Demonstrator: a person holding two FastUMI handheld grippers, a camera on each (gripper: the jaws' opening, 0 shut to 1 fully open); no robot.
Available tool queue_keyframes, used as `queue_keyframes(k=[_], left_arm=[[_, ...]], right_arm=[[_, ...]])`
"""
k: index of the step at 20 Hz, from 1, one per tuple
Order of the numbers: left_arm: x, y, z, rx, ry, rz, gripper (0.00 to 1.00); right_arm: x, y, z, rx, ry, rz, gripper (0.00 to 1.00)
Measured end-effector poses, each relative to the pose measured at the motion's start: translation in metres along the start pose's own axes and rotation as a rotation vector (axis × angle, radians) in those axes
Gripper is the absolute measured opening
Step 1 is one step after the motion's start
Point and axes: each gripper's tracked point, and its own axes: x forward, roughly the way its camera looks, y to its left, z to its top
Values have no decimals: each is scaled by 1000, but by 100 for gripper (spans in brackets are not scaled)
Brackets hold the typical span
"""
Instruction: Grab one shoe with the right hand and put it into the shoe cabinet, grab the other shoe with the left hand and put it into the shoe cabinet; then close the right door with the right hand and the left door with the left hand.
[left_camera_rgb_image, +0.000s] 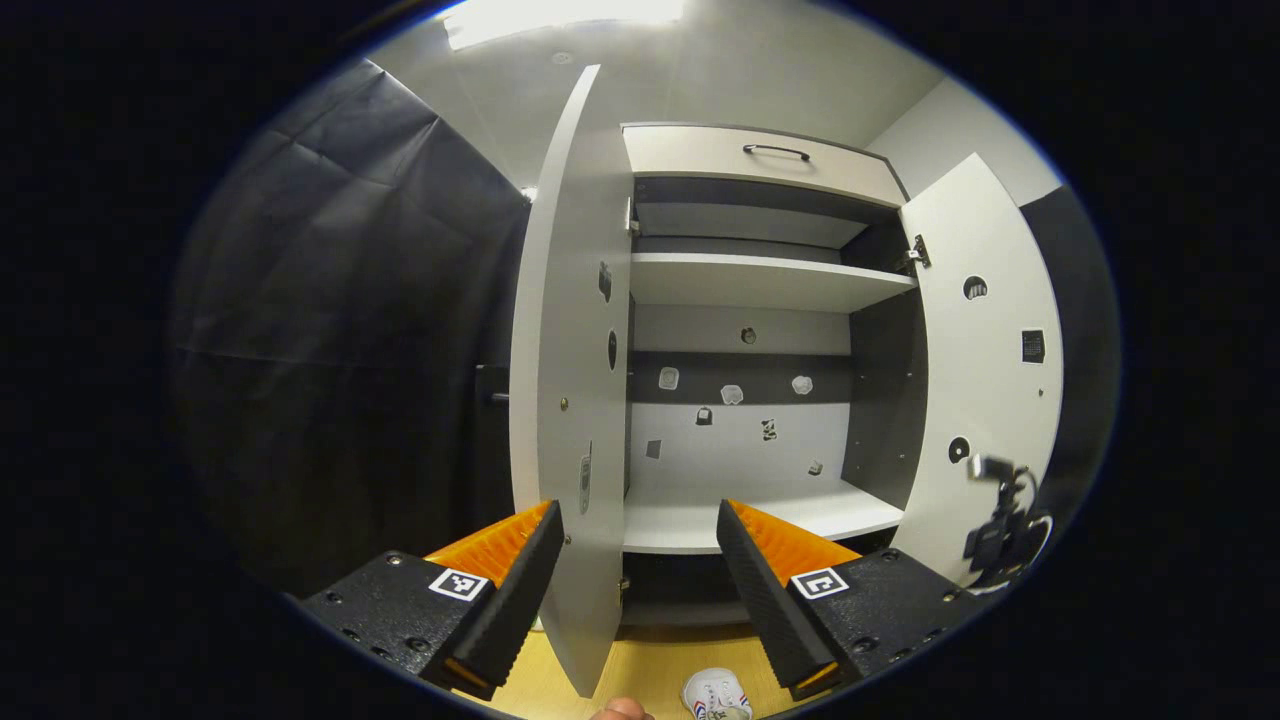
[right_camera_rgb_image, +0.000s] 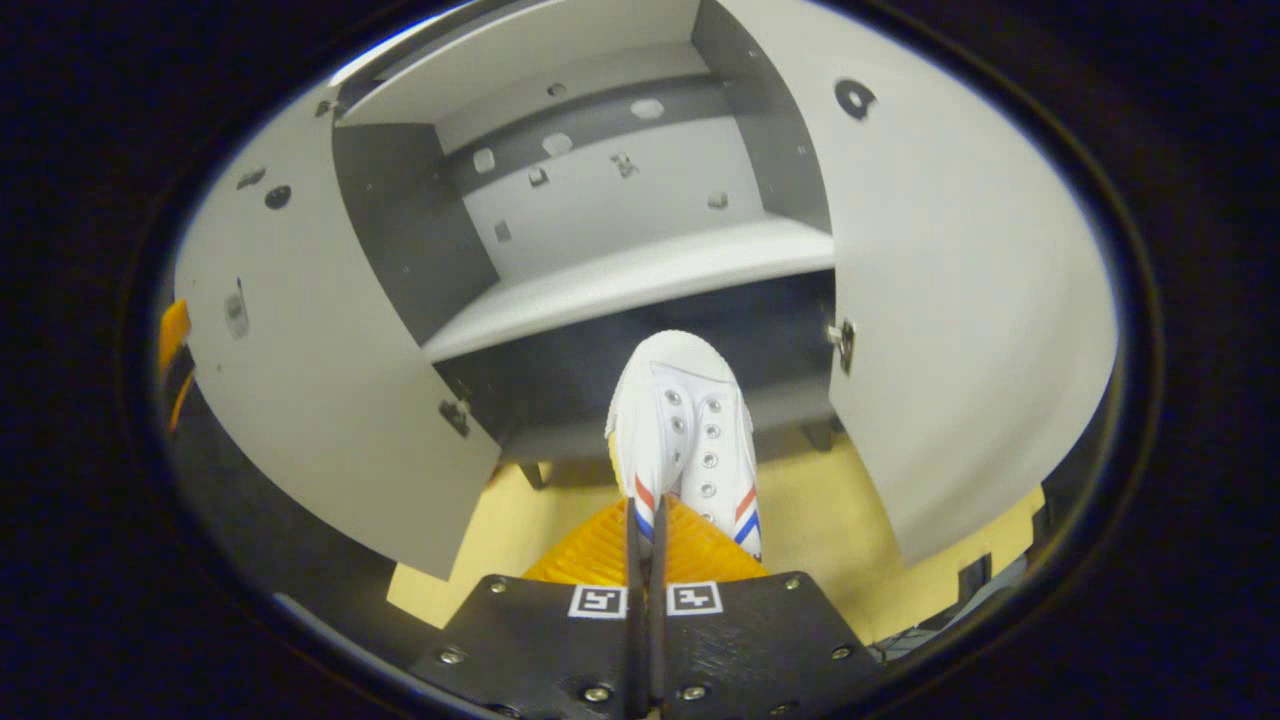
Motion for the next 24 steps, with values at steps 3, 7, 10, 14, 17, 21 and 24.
queue_keyframes(k=[3, 7, 10, 14, 17, 21, 24], left_arm=[[0, 0, 0, -3, -3, 0, 94], [-1, 0, 0, -3, -4, -1, 94], [1, 0, 0, -3, -4, 3, 94], [1, 1, 1, -5, -7, 9, 94], [1, 1, 1, -9, -6, 16, 94], [2, 1, 1, -12, -8, 24, 94], [2, 1, 1, -12, -8, 31, 94]], right_arm=[[-3, 7, 63, -44, -109, 16, 0], [35, 12, 130, -99, -197, 1, 0], [71, 11, 171, -113, -229, -14, 0], [116, 10, 208, -116, -241, -36, 0], [149, 8, 225, -129, -229, -55, 0], [187, 4, 228, -127, -186, -71, 0], [207, -2, 223, -127, -155, -89, 0]])
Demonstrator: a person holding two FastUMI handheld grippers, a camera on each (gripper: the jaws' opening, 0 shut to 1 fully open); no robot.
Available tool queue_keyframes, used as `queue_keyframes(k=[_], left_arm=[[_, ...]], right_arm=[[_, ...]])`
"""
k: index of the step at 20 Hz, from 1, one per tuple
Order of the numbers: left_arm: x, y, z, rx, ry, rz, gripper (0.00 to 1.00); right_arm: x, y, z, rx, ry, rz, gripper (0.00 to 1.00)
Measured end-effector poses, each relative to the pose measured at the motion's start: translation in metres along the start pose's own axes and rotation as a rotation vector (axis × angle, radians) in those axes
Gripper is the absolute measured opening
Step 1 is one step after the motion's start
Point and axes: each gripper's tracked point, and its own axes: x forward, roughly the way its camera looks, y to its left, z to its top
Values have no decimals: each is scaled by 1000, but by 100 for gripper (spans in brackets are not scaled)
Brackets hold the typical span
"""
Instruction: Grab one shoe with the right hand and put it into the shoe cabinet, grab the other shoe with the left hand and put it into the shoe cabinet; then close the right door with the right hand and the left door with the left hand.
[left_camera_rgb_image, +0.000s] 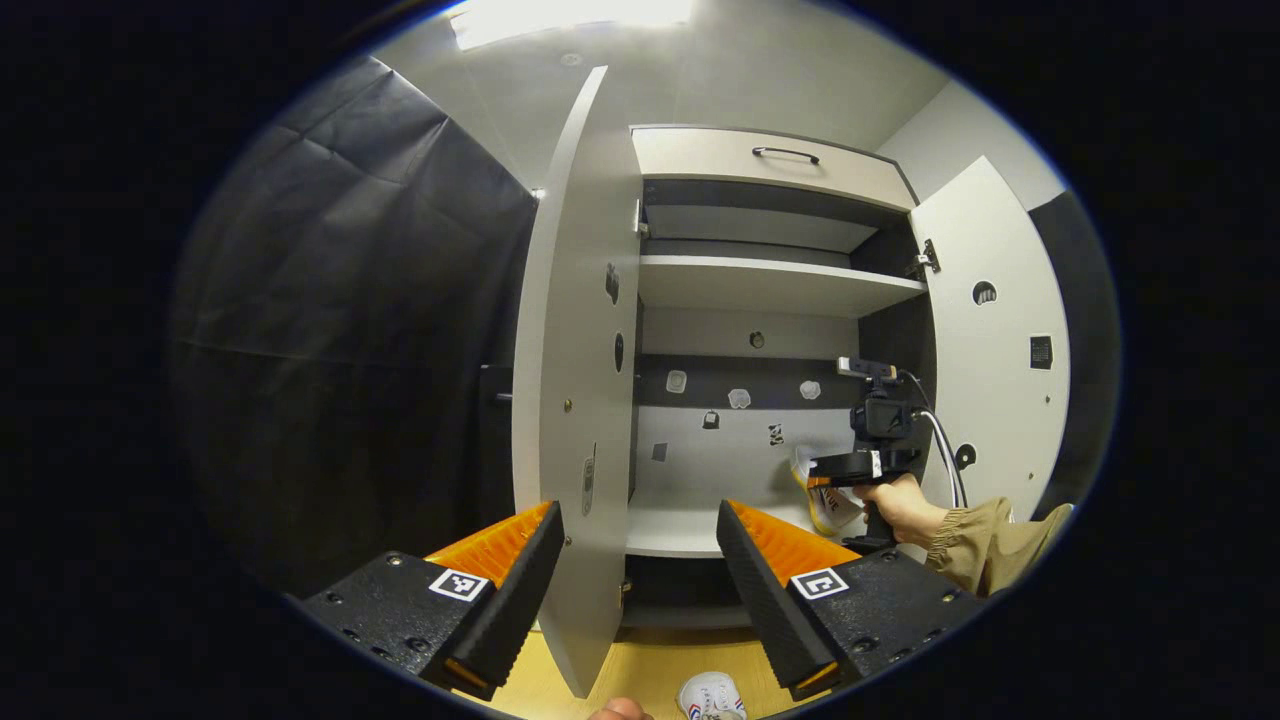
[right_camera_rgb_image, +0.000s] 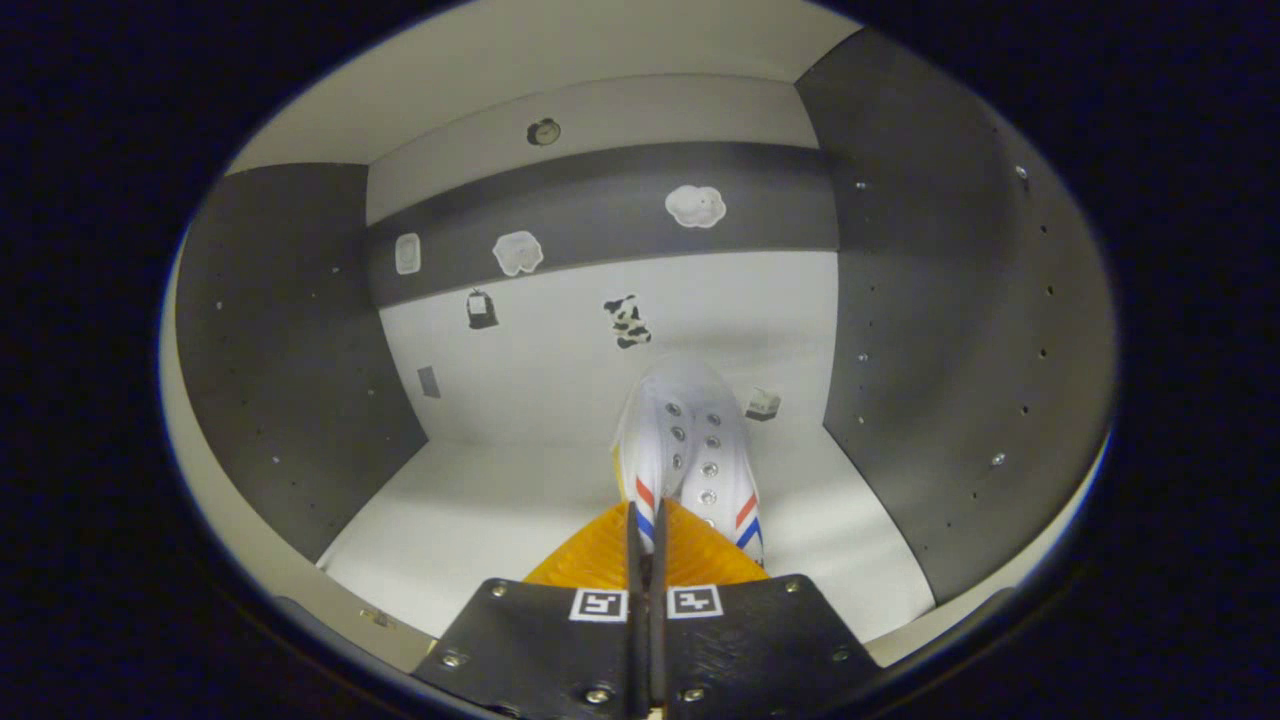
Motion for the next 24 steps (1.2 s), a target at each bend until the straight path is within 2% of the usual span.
queue_keyframes(k=[7, 11, 12, 13, 14, 18, 24], left_arm=[[1, 1, -1, 7, 1, 13, 94], [1, 0, -1, 3, 3, 14, 94], [1, 0, -1, 3, 4, 14, 94], [0, 0, -1, 4, 4, 13, 94], [1, 0, -1, 5, 4, 13, 94], [1, -1, -5, 4, 17, 11, 94], [0, -11, -36, -47, 110, -24, 95]], right_arm=[[23, 16, -28, -15, 76, 14, 0], [25, 17, -29, -8, 82, 6, 2], [24, 18, -29, -4, 85, 16, 4], [22, 21, -28, 1, 85, 34, 11], [20, 22, -26, -6, 77, 38, 11], [-3, 23, -19, -32, 41, 44, 15], [-77, 21, 5, -37, -76, 82, 16]])
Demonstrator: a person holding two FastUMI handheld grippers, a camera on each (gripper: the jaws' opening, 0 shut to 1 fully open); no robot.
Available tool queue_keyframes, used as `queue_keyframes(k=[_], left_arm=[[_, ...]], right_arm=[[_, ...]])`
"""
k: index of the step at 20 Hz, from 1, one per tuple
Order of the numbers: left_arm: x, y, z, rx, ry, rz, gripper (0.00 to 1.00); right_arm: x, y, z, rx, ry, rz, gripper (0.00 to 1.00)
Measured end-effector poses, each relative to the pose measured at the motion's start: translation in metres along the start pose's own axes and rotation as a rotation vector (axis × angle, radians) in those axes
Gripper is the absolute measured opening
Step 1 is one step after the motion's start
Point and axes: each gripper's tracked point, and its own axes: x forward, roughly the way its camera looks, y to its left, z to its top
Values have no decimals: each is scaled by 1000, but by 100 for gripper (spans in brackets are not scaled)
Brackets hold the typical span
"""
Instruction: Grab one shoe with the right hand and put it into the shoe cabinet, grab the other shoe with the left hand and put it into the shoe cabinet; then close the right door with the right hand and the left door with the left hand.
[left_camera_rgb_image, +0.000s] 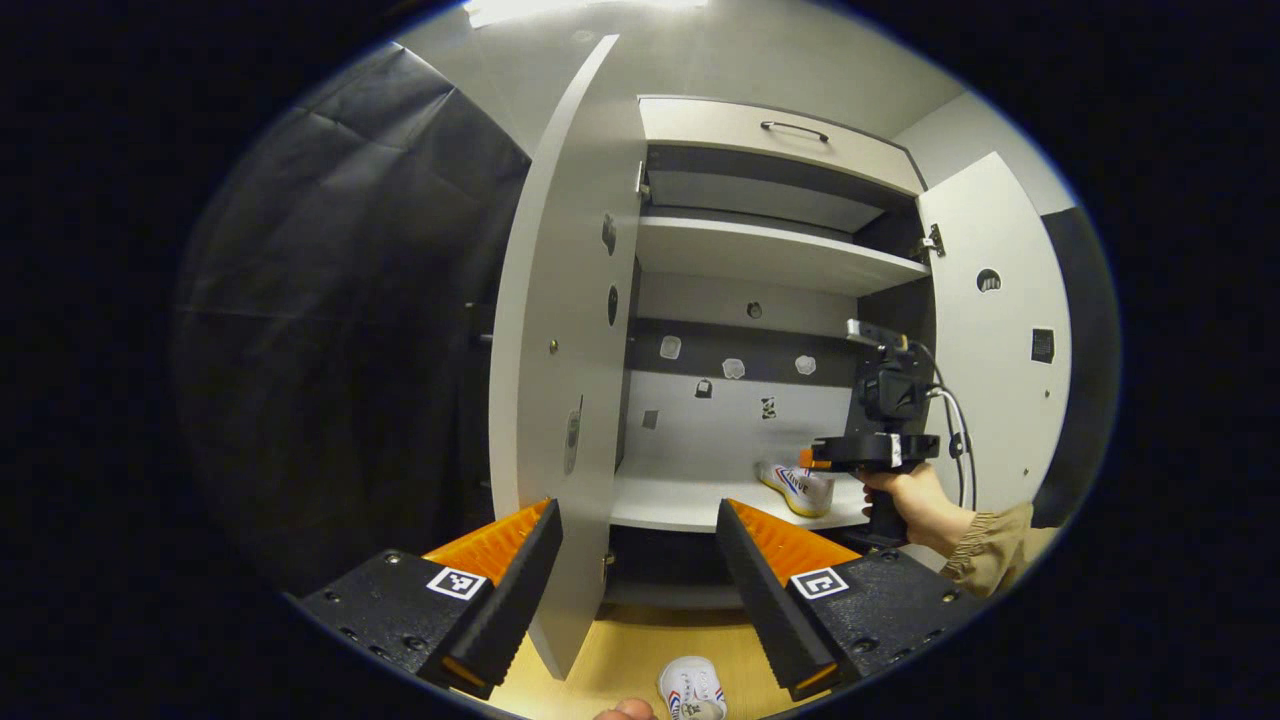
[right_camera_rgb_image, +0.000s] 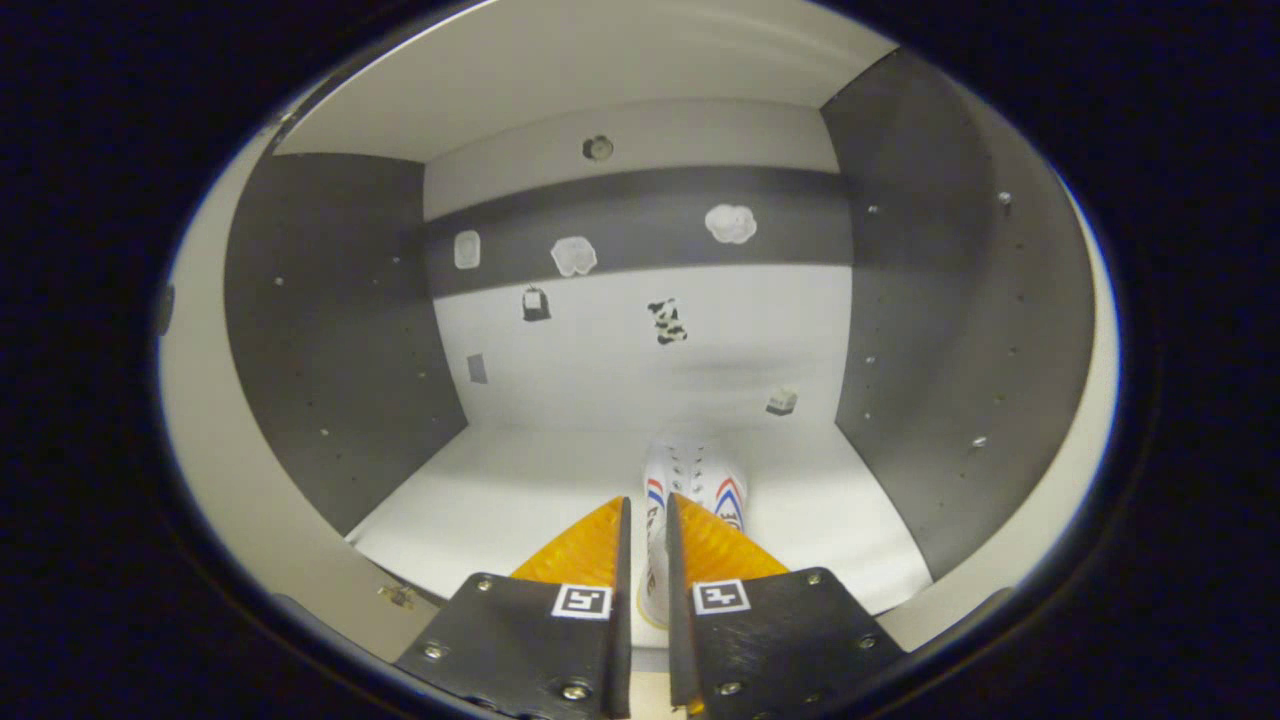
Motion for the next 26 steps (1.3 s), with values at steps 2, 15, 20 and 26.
queue_keyframes(k=[2, 15, 20, 26], left_arm=[[1, -3, -9, 17, 19, -8, 95], [1, -54, -172, 64, 447, -206, 95], [0, -56, -254, 68, 663, -249, 91], [-2, -45, -326, 71, 893, -263, 84]], right_arm=[[-32, 0, 14, 10, -51, 9, 16], [-220, 10, 77, 17, -336, 42, 15], [-268, 6, 92, -25, -417, 6, 15], [-305, -1, 104, -23, -479, -23, 18]])
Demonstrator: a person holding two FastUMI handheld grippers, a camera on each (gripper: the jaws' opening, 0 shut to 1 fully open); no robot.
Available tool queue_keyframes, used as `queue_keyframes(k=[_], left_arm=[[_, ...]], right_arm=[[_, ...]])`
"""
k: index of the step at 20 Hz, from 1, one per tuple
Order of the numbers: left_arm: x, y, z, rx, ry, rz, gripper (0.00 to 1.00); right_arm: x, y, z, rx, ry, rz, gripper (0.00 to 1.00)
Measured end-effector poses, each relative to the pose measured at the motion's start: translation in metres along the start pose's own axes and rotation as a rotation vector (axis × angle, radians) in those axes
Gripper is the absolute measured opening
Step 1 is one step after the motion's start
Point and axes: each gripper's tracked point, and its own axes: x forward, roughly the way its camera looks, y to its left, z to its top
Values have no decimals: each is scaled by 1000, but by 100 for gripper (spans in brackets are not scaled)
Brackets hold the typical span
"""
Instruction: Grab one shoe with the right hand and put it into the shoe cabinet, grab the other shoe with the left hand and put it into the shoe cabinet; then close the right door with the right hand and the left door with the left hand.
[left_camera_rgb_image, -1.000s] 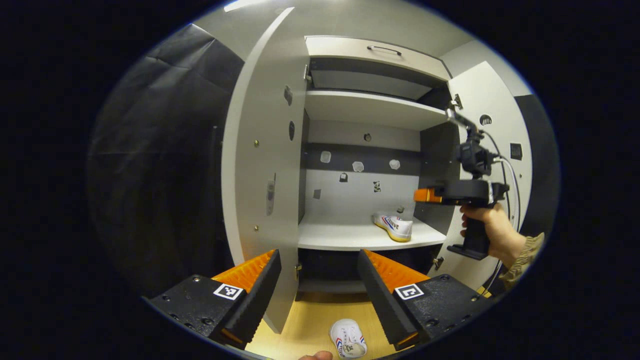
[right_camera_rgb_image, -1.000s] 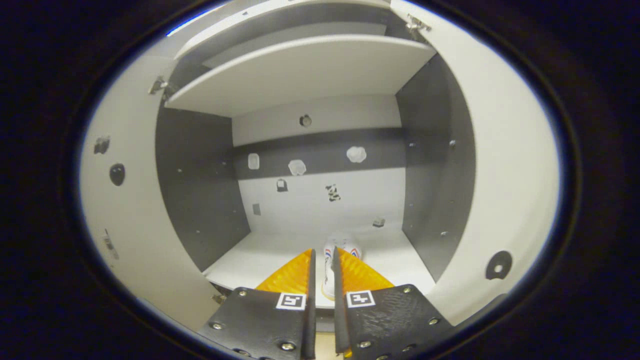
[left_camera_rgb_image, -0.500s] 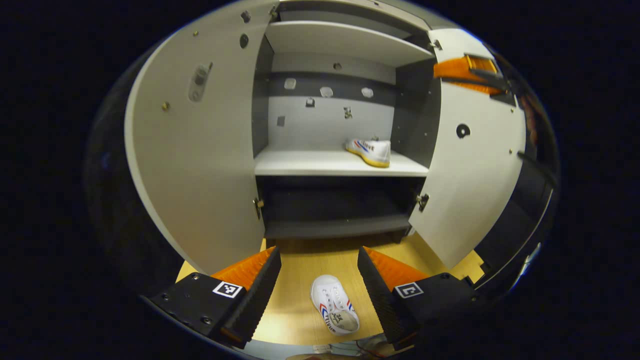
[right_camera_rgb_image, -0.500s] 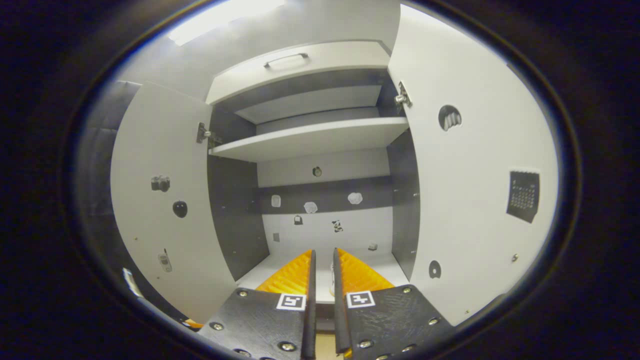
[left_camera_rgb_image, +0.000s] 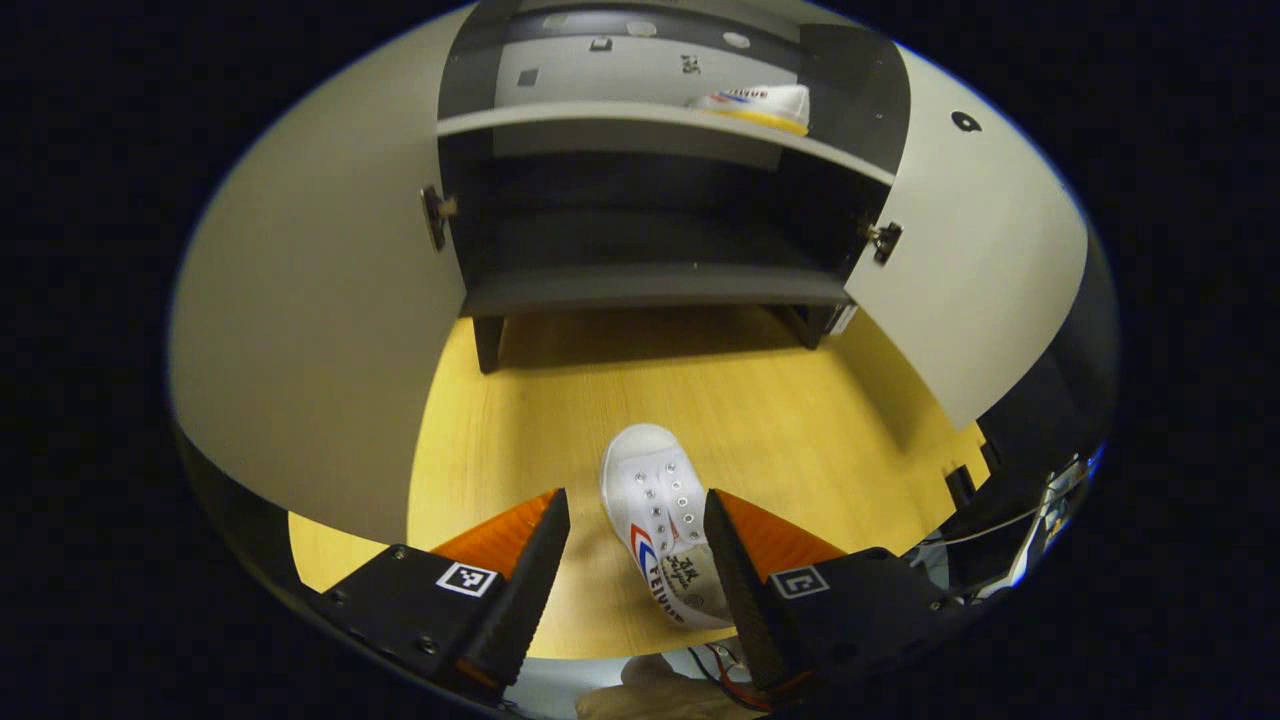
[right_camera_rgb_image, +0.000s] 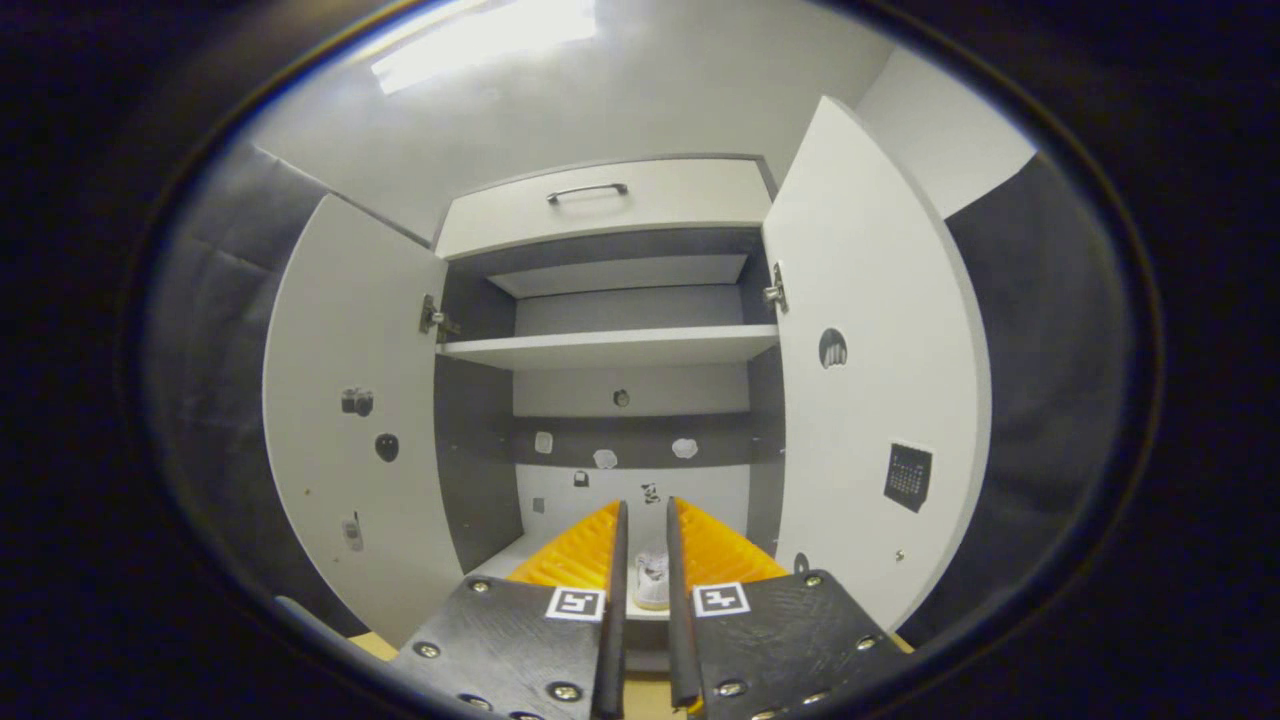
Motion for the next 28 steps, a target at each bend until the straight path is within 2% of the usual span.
queue_keyframes(k=[3, 4, 5, 6, 7, 8, 13, 16, 17, 20, 23, 24, 25, 28], left_arm=[[32, -3, -31, -76, 102, -39, 84], [38, -2, -38, -103, 131, -45, 89], [46, -2, -45, -124, 157, -52, 84], [51, -1, -50, -137, 175, -53, 85], [58, 1, -55, -148, 195, -49, 89], [63, 3, -60, -157, 206, -43, 82], [78, 7, -74, -182, 251, -32, 74], [82, 4, -79, -192, 253, -25, 71], [84, 0, -78, -208, 250, -36, 74], [83, -3, -79, -230, 262, -32, 49], [82, 0, -76, -263, 287, -17, 46], [80, 1, -74, -264, 287, -20, 36], [80, 2, -73, -266, 278, -21, 32], [75, 4, -70, -255, 259, -5, 12]], right_arm=[[-8, -12, 6, -2, -17, -32, 18], [-9, -16, 6, -7, -17, -43, 18], [-11, -19, 6, -12, -15, -53, 17], [-12, -22, 5, -16, -15, -61, 17], [-12, -24, 5, -20, -13, -68, 17], [-12, -26, 4, -25, -12, -75, 17], [-9, -32, -6, -39, 18, -90, 17], [-7, -33, -10, -52, 30, -95, 18], [-6, -33, -12, -54, 34, -95, 18], [-7, -34, -14, -54, 39, -97, 18], [-8, -37, -16, -49, 43, -99, 18], [-8, -38, -16, -49, 43, -101, 18], [-9, -39, -16, -49, 41, -103, 18], [-11, -42, -15, -45, 43, -108, 18]])
